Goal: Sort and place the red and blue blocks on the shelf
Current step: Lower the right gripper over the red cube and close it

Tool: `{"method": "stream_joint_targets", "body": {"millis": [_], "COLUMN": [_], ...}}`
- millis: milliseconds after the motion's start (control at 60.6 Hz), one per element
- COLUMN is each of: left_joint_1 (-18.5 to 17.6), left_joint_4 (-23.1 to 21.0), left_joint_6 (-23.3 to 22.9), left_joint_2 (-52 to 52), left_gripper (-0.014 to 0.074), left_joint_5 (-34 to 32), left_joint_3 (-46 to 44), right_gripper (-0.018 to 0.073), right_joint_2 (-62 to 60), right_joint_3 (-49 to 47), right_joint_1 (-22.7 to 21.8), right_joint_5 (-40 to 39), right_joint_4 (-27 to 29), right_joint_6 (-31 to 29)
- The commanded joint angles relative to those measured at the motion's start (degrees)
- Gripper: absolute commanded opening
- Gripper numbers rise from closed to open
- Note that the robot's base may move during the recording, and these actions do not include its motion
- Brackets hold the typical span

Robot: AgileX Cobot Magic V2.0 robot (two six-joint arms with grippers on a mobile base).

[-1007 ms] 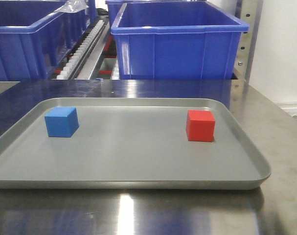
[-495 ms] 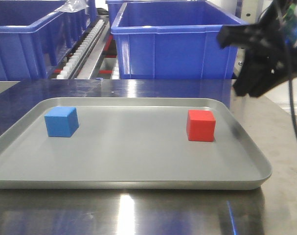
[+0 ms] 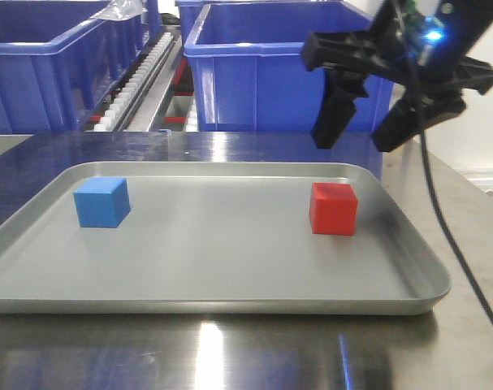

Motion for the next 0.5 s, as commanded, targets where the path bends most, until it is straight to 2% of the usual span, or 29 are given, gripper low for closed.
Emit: {"method": "stream_joint_targets", "body": {"millis": [0,248,479], "left_joint_1": [-0.02,-0.02,-0.02], "left_joint_4": [-0.05,-0.05,-0.05], "left_joint_6": [0.24,0.24,0.24], "left_joint_2": [-0.92,-0.92,-0.92], "left_gripper": [0.0136,0.0136,0.0136], "left_joint_5": [-4.91,-4.91,-4.91], "left_joint_3": [1.23,1.23,1.23], "right_gripper": [0.0505,0.0505,0.0505], "right_joint_2": [-0.31,4.73,6.79], "right_joint_3": [-4.14,-8.67,-8.82], "right_joint_1": [0.66,2.78,2.98], "right_joint_5": [0.47,6.75,7.04], "right_joint_4": [-0.42,-4.12,-5.01], "right_joint_6": [-0.20,-0.20,-0.13]}}
